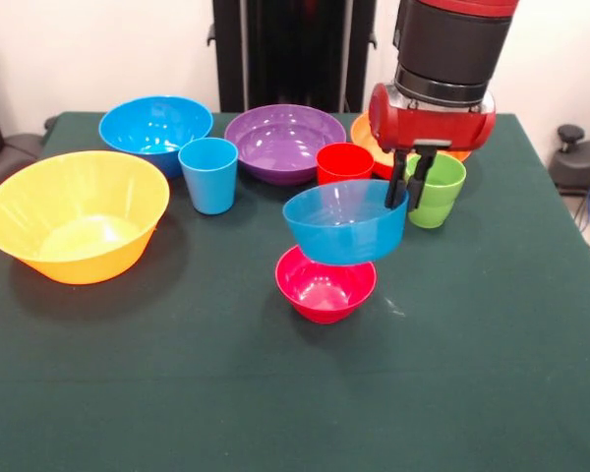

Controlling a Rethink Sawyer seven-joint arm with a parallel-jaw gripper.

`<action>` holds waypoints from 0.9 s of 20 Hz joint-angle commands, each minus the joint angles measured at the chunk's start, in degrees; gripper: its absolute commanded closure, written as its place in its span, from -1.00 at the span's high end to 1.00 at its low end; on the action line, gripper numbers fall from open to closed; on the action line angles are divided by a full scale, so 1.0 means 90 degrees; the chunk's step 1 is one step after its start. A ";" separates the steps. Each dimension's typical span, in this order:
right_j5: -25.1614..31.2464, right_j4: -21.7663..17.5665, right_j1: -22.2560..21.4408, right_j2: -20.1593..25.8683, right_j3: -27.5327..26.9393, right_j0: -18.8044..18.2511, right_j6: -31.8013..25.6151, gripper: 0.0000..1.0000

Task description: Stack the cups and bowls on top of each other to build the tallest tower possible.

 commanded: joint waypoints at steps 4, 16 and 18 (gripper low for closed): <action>0.0355 -0.0905 0.0481 0.0659 0.0278 -0.0060 -0.1523 -1.00; 0.0291 -0.1143 0.0575 0.0809 0.0197 -0.0139 -0.1342 -1.00; 0.0283 -0.1182 0.0565 0.0817 0.0224 -0.0160 -0.1351 -1.00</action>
